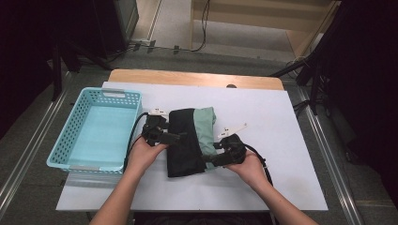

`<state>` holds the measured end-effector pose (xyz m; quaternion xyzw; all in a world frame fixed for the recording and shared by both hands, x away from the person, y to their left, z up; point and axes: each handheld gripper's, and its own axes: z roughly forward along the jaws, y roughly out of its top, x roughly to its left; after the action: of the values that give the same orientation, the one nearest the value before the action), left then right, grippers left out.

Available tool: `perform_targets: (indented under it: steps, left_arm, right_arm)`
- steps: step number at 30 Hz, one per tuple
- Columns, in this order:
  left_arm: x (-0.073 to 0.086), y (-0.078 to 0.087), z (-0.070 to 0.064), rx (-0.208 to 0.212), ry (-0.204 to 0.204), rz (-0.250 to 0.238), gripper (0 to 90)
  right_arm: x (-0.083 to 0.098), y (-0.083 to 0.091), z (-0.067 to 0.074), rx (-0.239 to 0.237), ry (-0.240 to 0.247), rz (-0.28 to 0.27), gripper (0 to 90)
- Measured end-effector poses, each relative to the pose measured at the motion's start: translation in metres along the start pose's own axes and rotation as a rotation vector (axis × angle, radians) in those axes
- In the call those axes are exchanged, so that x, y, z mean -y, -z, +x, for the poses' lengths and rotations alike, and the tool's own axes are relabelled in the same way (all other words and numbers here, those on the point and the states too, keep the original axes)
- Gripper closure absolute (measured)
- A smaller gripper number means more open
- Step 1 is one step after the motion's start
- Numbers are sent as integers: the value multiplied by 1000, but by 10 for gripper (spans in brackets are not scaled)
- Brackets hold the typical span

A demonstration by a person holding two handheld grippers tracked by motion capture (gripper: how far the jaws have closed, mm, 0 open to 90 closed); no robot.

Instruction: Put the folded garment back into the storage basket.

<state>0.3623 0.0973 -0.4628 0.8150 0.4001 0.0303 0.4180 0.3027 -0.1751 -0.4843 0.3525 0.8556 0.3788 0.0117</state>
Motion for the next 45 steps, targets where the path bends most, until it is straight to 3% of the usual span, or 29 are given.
perform_targets:
  steps: [14, 20, 24, 32, 45]
  left_arm:
    - [0, 5, 2, -4, 12, -16, 81]
    - [2, 6, 1, -21, -5, 13, 81]
    - [2, 6, 1, -20, 2, -1, 82]
    - [5, -1, 3, -24, 0, 20, 78]
    - [7, -13, 4, -18, 14, 80, 0]
  right_arm:
    - [7, 28, -9, -7, -2, -29, 280]
    - [12, 39, -14, -9, -15, -55, 266]
    - [17, 47, -16, -6, -17, -65, 262]
    - [33, 61, -17, 30, -8, -62, 262]
    - [52, 75, -22, 55, -43, -63, 261]
